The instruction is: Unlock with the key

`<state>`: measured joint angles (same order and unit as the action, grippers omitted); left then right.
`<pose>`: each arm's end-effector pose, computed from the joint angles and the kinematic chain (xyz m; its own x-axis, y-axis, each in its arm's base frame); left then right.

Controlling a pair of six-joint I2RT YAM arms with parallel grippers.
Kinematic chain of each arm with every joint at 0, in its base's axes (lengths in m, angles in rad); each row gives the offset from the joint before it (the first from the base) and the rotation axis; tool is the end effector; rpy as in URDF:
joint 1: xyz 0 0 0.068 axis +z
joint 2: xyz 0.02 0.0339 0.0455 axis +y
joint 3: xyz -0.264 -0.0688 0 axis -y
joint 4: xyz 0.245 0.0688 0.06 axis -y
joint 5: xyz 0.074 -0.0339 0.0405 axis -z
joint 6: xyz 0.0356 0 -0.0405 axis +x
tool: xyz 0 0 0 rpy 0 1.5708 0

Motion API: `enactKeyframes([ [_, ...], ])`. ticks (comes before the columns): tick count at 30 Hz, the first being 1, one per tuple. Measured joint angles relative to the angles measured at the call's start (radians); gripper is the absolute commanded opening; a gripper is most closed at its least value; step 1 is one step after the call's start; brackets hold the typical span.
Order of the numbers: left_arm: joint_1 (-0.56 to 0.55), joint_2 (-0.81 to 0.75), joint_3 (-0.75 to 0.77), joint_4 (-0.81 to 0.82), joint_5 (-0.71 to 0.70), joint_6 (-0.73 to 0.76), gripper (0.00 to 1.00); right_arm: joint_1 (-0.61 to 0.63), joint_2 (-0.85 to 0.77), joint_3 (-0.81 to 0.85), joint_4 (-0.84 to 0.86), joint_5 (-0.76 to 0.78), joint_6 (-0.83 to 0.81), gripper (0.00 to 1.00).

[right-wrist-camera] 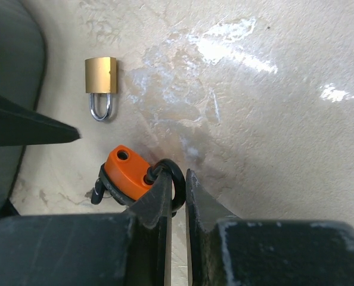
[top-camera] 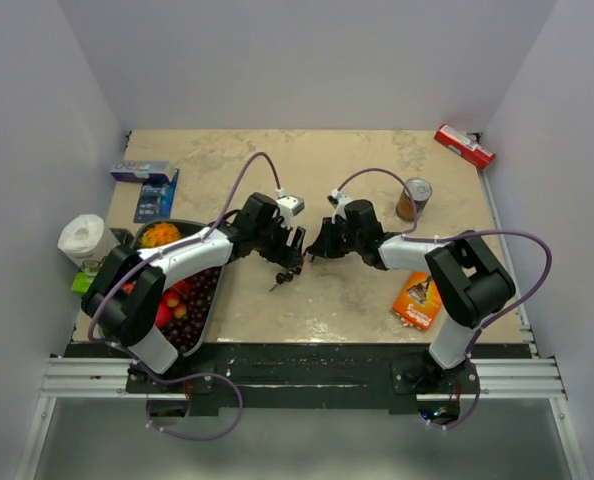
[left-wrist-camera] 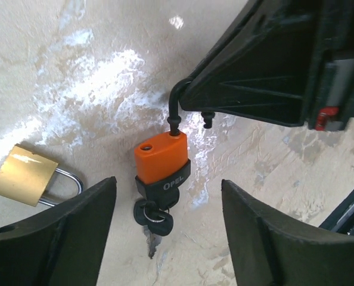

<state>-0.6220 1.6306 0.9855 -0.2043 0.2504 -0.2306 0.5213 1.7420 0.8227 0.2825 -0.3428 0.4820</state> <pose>0.2706 -0.2048 0.1962 -0.7535 0.2678 -0.6004 0.5395 0.7737 -0.3321 0.2956 0.1835 0.1513 -0.7830 0.0538 -0.6198 -0.3842 0.7417 0.5498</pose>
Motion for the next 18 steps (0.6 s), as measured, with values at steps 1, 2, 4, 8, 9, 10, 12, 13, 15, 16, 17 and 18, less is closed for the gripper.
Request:
enactKeyframes([
  [1, 0.000, -0.013, 0.000, 0.000, 0.000, 0.005, 0.79, 0.000, 0.000, 0.008, -0.014, 0.010, -0.009, 0.01],
  [2, 0.000, -0.031, 0.000, 0.001, -0.001, 0.007, 0.83, 0.000, 0.000, 0.018, -0.031, 0.018, -0.016, 0.02],
  [4, 0.000, -0.063, 0.000, 0.003, -0.004, 0.009, 0.85, 0.000, 0.004, 0.040, -0.059, 0.043, -0.033, 0.09],
  [8, 0.001, -0.139, -0.002, 0.013, -0.029, 0.012, 0.88, 0.000, 0.022, 0.095, -0.110, 0.101, -0.065, 0.25],
  [9, 0.003, -0.158, -0.002, 0.015, -0.037, 0.014, 0.89, 0.000, 0.028, 0.104, -0.116, 0.122, -0.078, 0.30],
  [10, 0.005, -0.174, -0.002, 0.017, -0.045, 0.014, 0.89, -0.001, 0.036, 0.110, -0.124, 0.144, -0.090, 0.32],
  [12, 0.008, -0.201, -0.003, 0.024, -0.059, 0.014, 0.89, -0.002, 0.050, 0.115, -0.140, 0.171, -0.102, 0.39],
  [13, 0.010, -0.212, -0.005, 0.027, -0.066, 0.015, 0.89, -0.004, 0.058, 0.117, -0.149, 0.181, -0.106, 0.42],
  [15, 0.013, -0.228, -0.011, 0.031, -0.076, 0.015, 0.89, -0.006, 0.066, 0.126, -0.160, 0.200, -0.111, 0.48],
  [16, 0.013, -0.232, -0.014, 0.031, -0.080, 0.015, 0.89, -0.005, 0.069, 0.138, -0.166, 0.219, -0.115, 0.51],
  [17, 0.013, -0.234, -0.017, 0.031, -0.083, 0.015, 0.89, -0.006, 0.070, 0.144, -0.170, 0.225, -0.116, 0.53],
  [18, 0.013, -0.235, -0.018, 0.031, -0.084, 0.015, 0.89, -0.006, 0.071, 0.150, -0.174, 0.238, -0.119, 0.57],
])
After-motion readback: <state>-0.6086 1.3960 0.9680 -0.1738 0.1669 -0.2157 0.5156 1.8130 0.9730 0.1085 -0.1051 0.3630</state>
